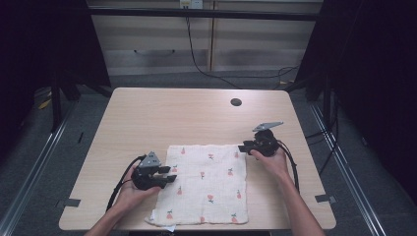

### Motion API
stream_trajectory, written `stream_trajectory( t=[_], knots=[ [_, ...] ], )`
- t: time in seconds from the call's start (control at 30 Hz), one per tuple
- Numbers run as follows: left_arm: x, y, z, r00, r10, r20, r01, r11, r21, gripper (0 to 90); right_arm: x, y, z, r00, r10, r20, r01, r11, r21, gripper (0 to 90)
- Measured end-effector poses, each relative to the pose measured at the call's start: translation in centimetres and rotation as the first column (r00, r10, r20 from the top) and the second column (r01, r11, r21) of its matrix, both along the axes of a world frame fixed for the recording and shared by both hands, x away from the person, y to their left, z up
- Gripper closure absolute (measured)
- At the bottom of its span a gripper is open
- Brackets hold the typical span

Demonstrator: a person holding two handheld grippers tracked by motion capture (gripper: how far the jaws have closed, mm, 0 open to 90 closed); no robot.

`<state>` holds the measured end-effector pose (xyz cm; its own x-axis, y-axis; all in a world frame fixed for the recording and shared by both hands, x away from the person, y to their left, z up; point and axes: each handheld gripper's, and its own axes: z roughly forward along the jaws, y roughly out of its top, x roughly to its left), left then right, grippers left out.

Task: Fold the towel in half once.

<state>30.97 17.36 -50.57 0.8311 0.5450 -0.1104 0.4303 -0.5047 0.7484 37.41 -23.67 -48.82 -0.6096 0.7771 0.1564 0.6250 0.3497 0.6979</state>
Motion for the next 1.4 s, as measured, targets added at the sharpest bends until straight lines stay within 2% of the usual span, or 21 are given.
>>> stream_trajectory(
  t=[0.13, 0.27, 0.47, 0.5, 0.6, 0.8, 0.97, 1.03, 1.1, 1.17, 1.23, 1.33, 1.37, 1.4],
  knots=[
    [-0.1, 0.0, 0.0, 1.0000, 0.003, 0.003, -0.003, 1.0000, 0.003, 55.6, 0.9, -0.2, -0.4, 0.9997, -0.022, -0.007, 0.022, 0.9998, -0.002, 61.7],
    [0.0, 0.1, 0.0, 1.0000, 0.005, 0.000, -0.005, 1.0000, -0.004, 55.6, 1.6, -0.5, -0.8, 0.9989, -0.043, -0.020, 0.043, 0.9989, 0.018, 61.3],
    [-0.1, 0.0, 0.0, 1.0000, 0.006, 0.005, -0.006, 1.0000, 0.002, 55.6, 2.0, -0.2, -1.2, 0.9984, -0.043, -0.037, 0.043, 0.9991, 0.000, 63.0],
    [-0.1, 0.0, 0.0, 1.0000, 0.008, 0.005, -0.008, 1.0000, 0.004, 55.6, 2.1, -0.2, -1.3, 0.9987, -0.039, -0.032, 0.038, 0.9992, -0.010, 64.4],
    [-0.1, -0.1, 0.0, 0.9999, 0.007, 0.008, -0.007, 1.0000, 0.005, 55.5, 2.1, -0.1, -1.4, 0.9988, -0.037, -0.032, 0.037, 0.9993, -0.001, 68.2],
    [-0.2, 0.0, -0.1, 0.9998, 0.015, 0.009, -0.015, 0.9999, 0.000, 55.6, 1.8, 0.2, -1.4, 0.9994, -0.020, -0.030, 0.020, 0.9998, 0.006, 87.5],
    [-0.1, 0.0, 0.0, 0.9998, 0.019, -0.003, -0.019, 0.9998, -0.004, 55.7, 1.4, 0.2, -1.3, 0.9996, -0.017, -0.022, 0.018, 0.9993, 0.034, 88.7],
    [-0.1, 0.0, 0.0, 0.9998, 0.021, -0.006, -0.021, 0.9998, -0.006, 55.9, 1.2, 0.1, -1.1, 0.9999, -0.014, -0.006, 0.015, 0.9990, 0.043, 88.9],
    [0.2, 0.0, 0.2, 0.9994, 0.016, -0.029, -0.016, 0.9998, -0.014, 55.2, 0.9, 0.1, -0.6, 0.9999, -0.016, 0.007, 0.015, 0.9977, 0.067, 89.0],
    [0.5, 0.2, 0.8, 0.9996, 0.019, -0.021, -0.020, 0.9990, -0.041, 54.5, 0.9, 0.1, -0.3, 0.9998, -0.012, 0.017, 0.010, 0.9960, 0.089, 89.0],
    [1.1, 0.5, 1.5, 0.9988, 0.048, -0.012, -0.049, 0.9961, -0.073, 54.4, 0.9, 0.1, -0.2, 0.9997, -0.008, 0.025, 0.005, 0.9959, 0.090, 89.0],
    [1.8, 0.9, 2.1, 0.9978, 0.067, -0.005, -0.067, 0.9945, -0.080, 54.1, 1.0, 0.2, -0.2, 0.9997, -0.009, 0.024, 0.006, 0.9958, 0.091, 89.0],
    [2.9, 1.3, 2.3, 0.9957, 0.090, -0.023, -0.091, 0.9906, -0.102, 54.2, 1.0, 0.2, -0.2, 0.9997, -0.009, 0.024, 0.007, 0.9956, 0.093, 89.0],
    [3.4, 1.4, 2.3, 0.9948, 0.099, -0.023, -0.101, 0.9905, -0.094, 53.6, 1.0, 0.2, -0.2, 0.9996, -0.009, 0.026, 0.006, 0.9956, 0.094, 89.0]
  ],
)
